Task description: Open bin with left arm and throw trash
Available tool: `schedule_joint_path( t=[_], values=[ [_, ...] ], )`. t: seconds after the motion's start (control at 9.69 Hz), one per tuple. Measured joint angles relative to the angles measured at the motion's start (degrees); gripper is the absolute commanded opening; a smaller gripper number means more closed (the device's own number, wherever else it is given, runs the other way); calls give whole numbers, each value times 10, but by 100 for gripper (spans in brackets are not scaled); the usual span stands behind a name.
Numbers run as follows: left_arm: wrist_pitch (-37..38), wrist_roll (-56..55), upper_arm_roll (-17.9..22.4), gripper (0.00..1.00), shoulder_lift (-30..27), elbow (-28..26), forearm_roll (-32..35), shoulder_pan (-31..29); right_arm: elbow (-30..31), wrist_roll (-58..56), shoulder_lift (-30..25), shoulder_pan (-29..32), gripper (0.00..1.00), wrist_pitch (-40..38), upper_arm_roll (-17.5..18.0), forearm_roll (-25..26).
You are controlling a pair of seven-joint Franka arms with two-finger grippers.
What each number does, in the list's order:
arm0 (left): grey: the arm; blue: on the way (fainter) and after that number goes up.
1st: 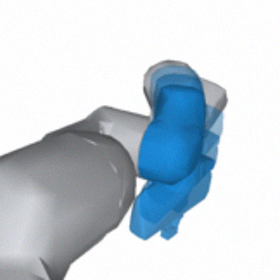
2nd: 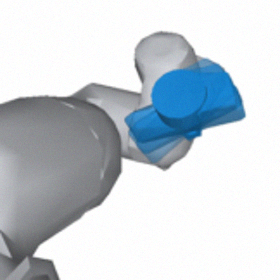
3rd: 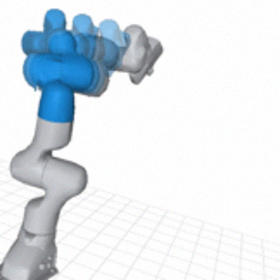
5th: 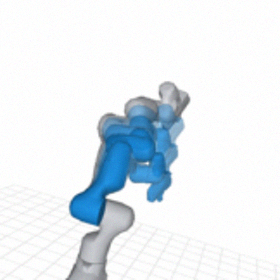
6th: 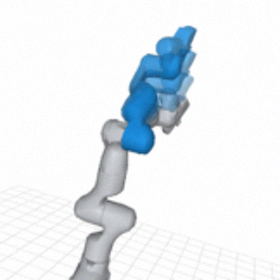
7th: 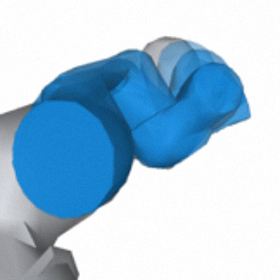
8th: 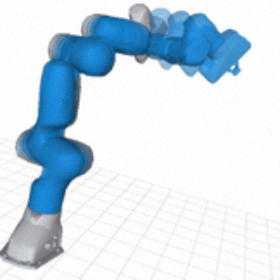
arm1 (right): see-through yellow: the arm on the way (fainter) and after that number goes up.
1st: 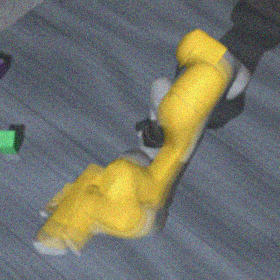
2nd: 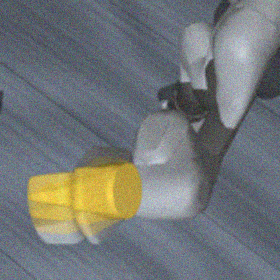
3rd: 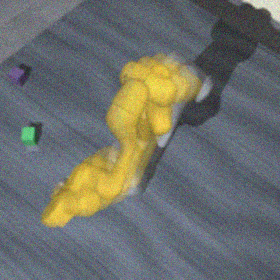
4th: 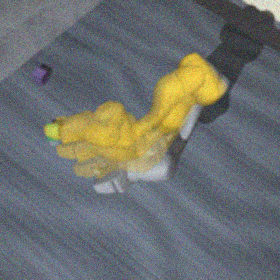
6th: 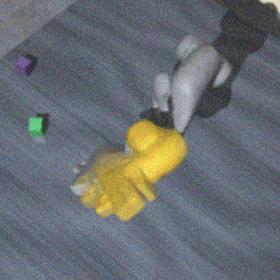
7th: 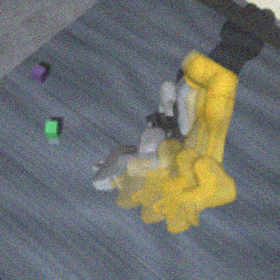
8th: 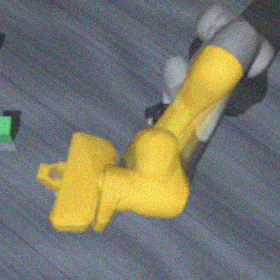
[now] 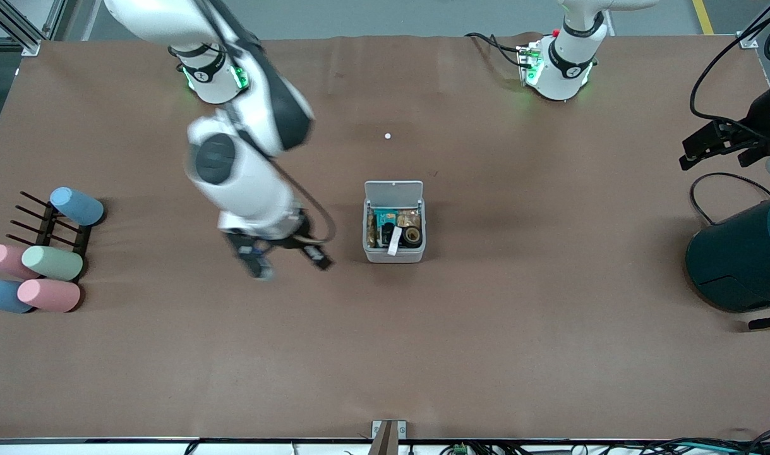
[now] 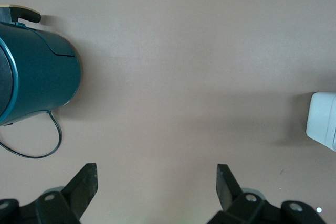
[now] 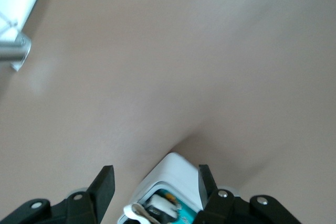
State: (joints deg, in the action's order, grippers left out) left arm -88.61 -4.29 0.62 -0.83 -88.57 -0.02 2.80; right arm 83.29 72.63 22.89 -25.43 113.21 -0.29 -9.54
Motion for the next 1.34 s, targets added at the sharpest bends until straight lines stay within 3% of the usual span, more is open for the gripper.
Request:
schedule_joint_path(
  t=[0.21, 0.52, 0.62, 0.93, 1.34],
  values=[
    [0, 0, 1, 100, 4, 0, 0, -8, 2, -92, -81, 73, 73, -136, 1, -3],
    [0, 0, 2, 100, 7, 0, 0, -16, 6, -338, -164, 216, 76, -293, -1, -8],
    [0, 0, 3, 100, 8, 1, 0, -19, 7, -431, -187, 260, 86, -331, -1, -8],
    [0, 0, 3, 100, 9, 5, 0, -21, 21, -671, -220, 321, 99, -363, -1, 37],
    [0, 0, 3, 100, 9, 9, 0, -21, 9, -740, -220, 311, 99, -359, 13, 72]
  ],
)
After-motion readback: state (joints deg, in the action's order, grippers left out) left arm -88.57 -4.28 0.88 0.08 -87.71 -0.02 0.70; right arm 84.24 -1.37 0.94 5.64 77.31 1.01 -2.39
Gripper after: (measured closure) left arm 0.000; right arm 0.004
